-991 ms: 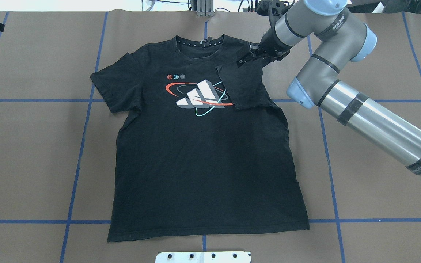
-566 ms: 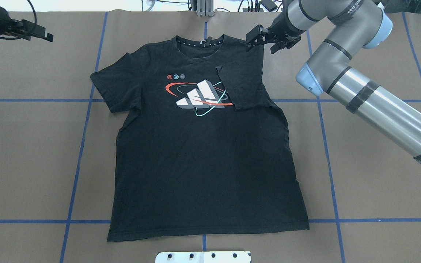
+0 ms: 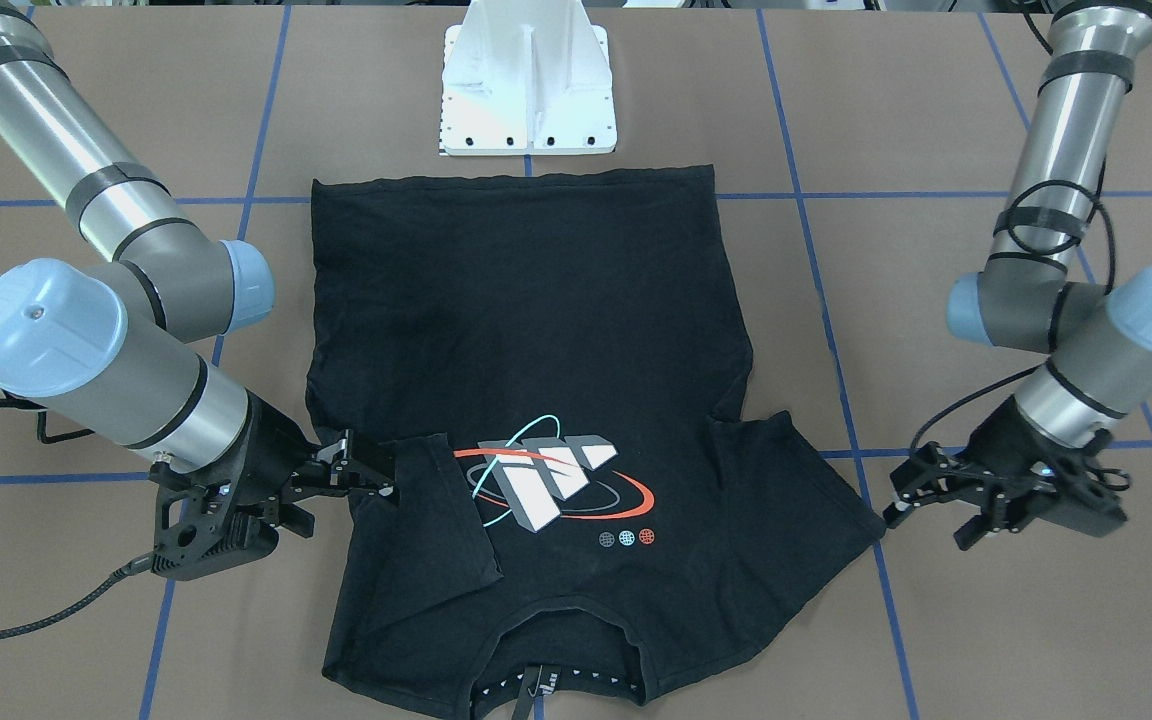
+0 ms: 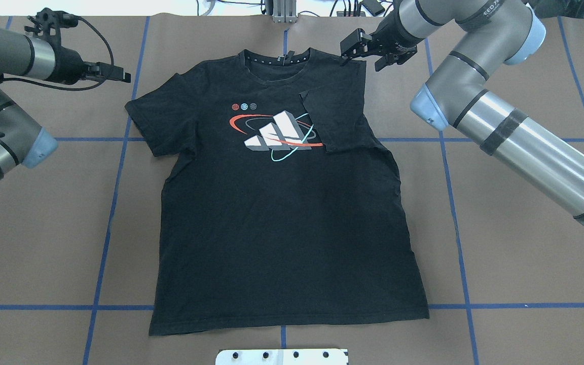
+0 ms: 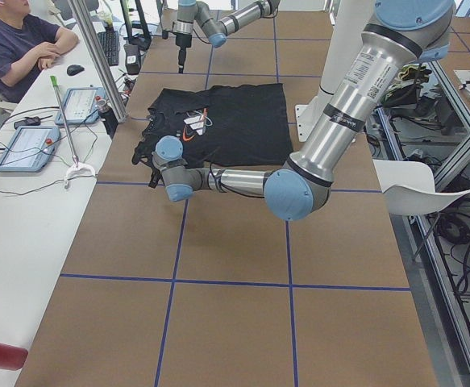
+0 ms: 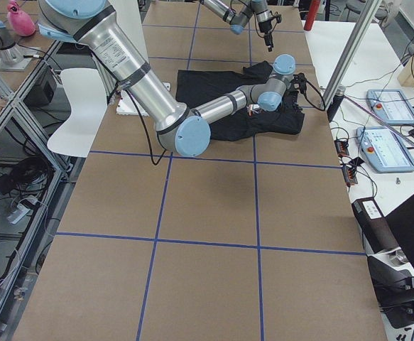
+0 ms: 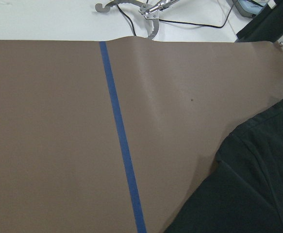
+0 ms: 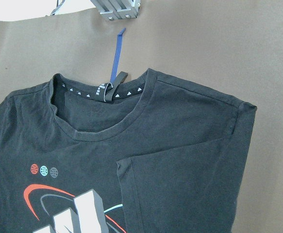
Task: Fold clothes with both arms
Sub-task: 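Move the right gripper to the collar while the left arm reaches the other sleeve, then grasp the sleeve nearest the left gripper with the left gripper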
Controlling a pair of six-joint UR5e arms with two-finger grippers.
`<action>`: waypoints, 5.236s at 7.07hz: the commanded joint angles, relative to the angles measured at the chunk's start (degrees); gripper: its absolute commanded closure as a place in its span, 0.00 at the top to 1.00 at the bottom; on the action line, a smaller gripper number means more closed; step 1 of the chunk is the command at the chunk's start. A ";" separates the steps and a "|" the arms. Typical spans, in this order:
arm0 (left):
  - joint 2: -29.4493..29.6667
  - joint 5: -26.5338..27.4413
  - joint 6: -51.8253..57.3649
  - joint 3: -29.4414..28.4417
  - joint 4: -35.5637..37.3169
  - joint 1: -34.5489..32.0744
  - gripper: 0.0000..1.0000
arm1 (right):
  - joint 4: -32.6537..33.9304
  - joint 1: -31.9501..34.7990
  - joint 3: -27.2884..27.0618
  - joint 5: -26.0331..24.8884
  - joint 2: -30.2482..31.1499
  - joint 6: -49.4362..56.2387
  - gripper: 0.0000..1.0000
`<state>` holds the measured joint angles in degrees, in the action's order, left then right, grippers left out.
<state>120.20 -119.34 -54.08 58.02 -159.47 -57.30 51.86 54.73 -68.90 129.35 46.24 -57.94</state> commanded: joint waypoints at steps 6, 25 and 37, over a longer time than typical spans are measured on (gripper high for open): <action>0.56 2.98 -1.38 -3.44 -0.66 3.51 0.80 | 0.08 -0.07 0.17 -0.59 -0.01 -0.33 1.00; 0.65 3.06 -1.38 -3.53 -0.49 3.69 0.61 | 0.08 -0.07 0.52 -0.59 0.34 -0.24 1.00; 1.61 2.36 -7.86 -0.04 1.52 3.95 0.00 | 0.00 -0.07 0.52 -0.59 0.69 -0.15 1.00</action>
<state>121.17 -116.75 -59.46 56.28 -159.23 -53.33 51.92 54.67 -68.38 128.76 46.84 -58.10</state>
